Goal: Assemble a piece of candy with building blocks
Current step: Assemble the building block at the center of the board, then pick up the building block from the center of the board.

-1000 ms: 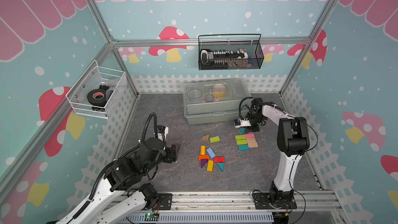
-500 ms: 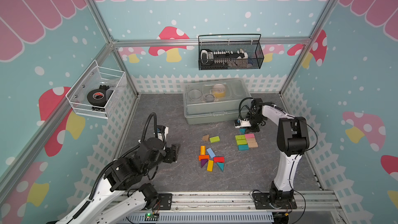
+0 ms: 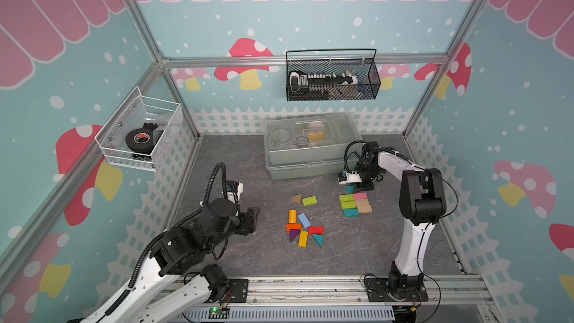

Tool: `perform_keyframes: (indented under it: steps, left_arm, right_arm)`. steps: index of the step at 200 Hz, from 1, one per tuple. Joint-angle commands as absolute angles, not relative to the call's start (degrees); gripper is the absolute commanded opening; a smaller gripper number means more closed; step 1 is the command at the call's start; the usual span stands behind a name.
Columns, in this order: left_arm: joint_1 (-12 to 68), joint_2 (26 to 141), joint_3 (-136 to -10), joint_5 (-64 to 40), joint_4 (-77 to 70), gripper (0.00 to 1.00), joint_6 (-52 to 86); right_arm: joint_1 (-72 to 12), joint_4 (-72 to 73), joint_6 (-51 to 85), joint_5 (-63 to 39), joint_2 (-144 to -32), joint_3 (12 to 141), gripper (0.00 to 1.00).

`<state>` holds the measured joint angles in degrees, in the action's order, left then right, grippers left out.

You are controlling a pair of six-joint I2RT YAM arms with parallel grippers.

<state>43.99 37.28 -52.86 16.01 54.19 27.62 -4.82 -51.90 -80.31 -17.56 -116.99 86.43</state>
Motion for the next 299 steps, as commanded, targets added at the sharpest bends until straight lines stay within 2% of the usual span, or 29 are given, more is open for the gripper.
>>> perform_keyframes:
  steps: [1,82,122,136,164,176,189,202,215,226,244,274,299]
  left_arm:
    - [44.3,36.8,-52.3,15.9,54.1,0.73,26.2]
    - [44.3,36.7,-52.3,15.8,54.1,0.73,26.2]
    - [44.4,36.4,-52.3,15.8,54.0,0.73,26.2]
    - [44.4,36.2,-52.3,15.9,54.1,0.73,26.2]
    - [44.5,35.8,-52.3,16.1,54.1,0.73,26.3]
    - [44.5,35.6,-52.3,16.2,54.1,0.73,26.4]
    - [44.5,35.5,-52.3,16.4,54.0,0.73,26.4]
    - [44.5,35.4,-52.3,16.6,54.1,0.73,26.5]
    - [44.5,35.4,-52.3,16.8,54.2,0.73,26.5]
    - [44.5,35.4,-52.3,16.9,54.1,0.73,26.6]
    - [44.5,35.4,-52.3,17.0,54.1,0.73,26.6]
    - [44.5,35.2,-52.3,17.1,54.2,0.73,26.6]
    - [44.5,34.8,-52.2,17.4,54.3,0.73,26.8]
  right_arm:
    - [-4.6,-54.4,-79.8,-19.9,-118.3,87.5,0.40]
    - [-4.5,-53.5,-78.2,-21.7,-114.4,85.2,0.45]
    - [-4.5,-51.7,-73.7,-24.8,-109.3,82.4,0.46]
    - [-4.6,-50.3,-70.1,-28.1,-104.4,80.6,0.46]
    - [-5.1,-45.4,-54.1,-35.5,-95.7,75.5,0.51]
    - [-5.5,-39.7,-42.3,-38.6,-91.0,71.6,0.57]
    - [-5.9,-32.1,-25.0,-39.6,-85.7,67.2,0.58]
    - [-6.3,-23.9,-5.5,-35.7,-81.3,63.3,0.51]
    - [-6.6,-23.0,7.3,-33.4,-78.1,61.2,0.43]
    - [-7.4,-23.3,16.5,-30.4,-75.5,59.2,0.42]
    - [-9.6,-28.2,22.6,-27.3,-71.6,57.6,0.47]
    - [-21.4,-39.8,20.4,-15.6,-67.8,59.3,0.53]
    - [-28.5,-43.6,23.8,-11.9,-67.2,58.2,0.60]
